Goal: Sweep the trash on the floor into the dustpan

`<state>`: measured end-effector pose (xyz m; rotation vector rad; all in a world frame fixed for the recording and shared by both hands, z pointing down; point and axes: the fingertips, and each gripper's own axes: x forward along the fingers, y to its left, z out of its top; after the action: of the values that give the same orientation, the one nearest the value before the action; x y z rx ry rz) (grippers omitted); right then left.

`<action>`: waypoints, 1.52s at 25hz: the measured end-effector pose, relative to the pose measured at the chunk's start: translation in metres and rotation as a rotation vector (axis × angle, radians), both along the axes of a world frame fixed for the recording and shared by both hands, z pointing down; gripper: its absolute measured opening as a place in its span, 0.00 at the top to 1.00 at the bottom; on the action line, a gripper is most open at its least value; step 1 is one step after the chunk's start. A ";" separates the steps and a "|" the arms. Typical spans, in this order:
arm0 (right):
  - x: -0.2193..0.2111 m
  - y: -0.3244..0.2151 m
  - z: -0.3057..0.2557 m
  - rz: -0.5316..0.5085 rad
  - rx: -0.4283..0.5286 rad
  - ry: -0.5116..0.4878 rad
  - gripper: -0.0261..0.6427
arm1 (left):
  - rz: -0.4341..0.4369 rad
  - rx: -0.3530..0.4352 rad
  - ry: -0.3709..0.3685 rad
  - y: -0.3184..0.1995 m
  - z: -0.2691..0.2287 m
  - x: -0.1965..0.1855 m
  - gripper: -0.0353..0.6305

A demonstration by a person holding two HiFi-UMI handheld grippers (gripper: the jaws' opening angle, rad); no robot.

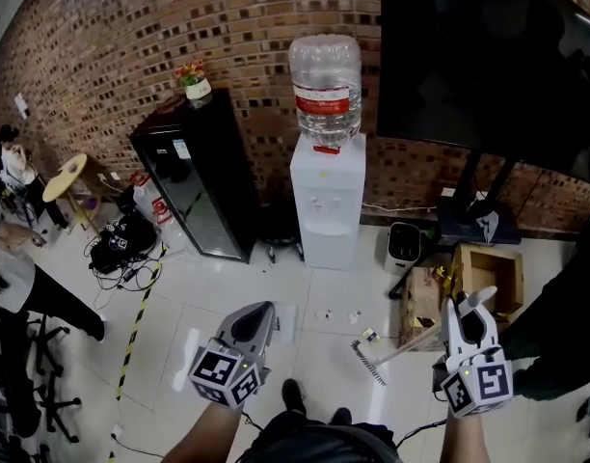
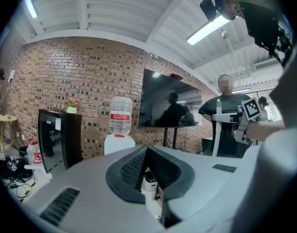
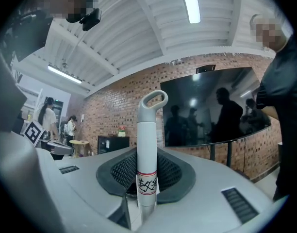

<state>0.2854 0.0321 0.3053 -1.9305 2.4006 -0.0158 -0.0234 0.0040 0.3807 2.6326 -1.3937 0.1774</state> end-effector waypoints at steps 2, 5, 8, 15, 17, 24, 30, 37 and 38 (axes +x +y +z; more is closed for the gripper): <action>-0.006 -0.010 0.002 0.022 -0.002 -0.004 0.81 | 0.019 0.006 -0.002 -0.013 -0.002 -0.007 0.94; -0.020 -0.029 0.001 0.043 -0.003 0.008 0.81 | 0.038 0.016 -0.001 -0.033 -0.009 -0.021 0.94; -0.035 -0.053 0.001 0.064 -0.009 0.013 0.81 | 0.050 0.016 0.003 -0.056 -0.011 -0.036 0.94; -0.059 -0.101 0.011 0.127 -0.027 0.016 0.81 | 0.078 -0.003 0.029 -0.110 0.004 -0.071 0.94; -0.066 -0.114 0.014 0.141 -0.028 0.017 0.81 | 0.084 -0.007 0.032 -0.123 0.007 -0.081 0.94; -0.089 -0.161 0.017 0.167 -0.037 0.032 0.81 | 0.107 -0.004 0.052 -0.169 0.004 -0.104 0.94; -0.100 -0.201 0.028 0.156 -0.050 0.037 0.81 | 0.100 -0.013 0.054 -0.208 0.015 -0.108 0.94; -0.102 -0.246 0.038 0.095 -0.044 0.014 0.81 | 0.064 -0.003 0.039 -0.250 0.015 -0.082 0.94; -0.102 -0.252 0.039 0.081 -0.042 0.015 0.81 | 0.060 -0.003 0.036 -0.254 0.014 -0.077 0.94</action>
<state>0.1835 -0.2195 0.3444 -2.0515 2.3480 -0.0486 -0.1001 -0.2498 0.3950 2.6630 -1.3034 0.1385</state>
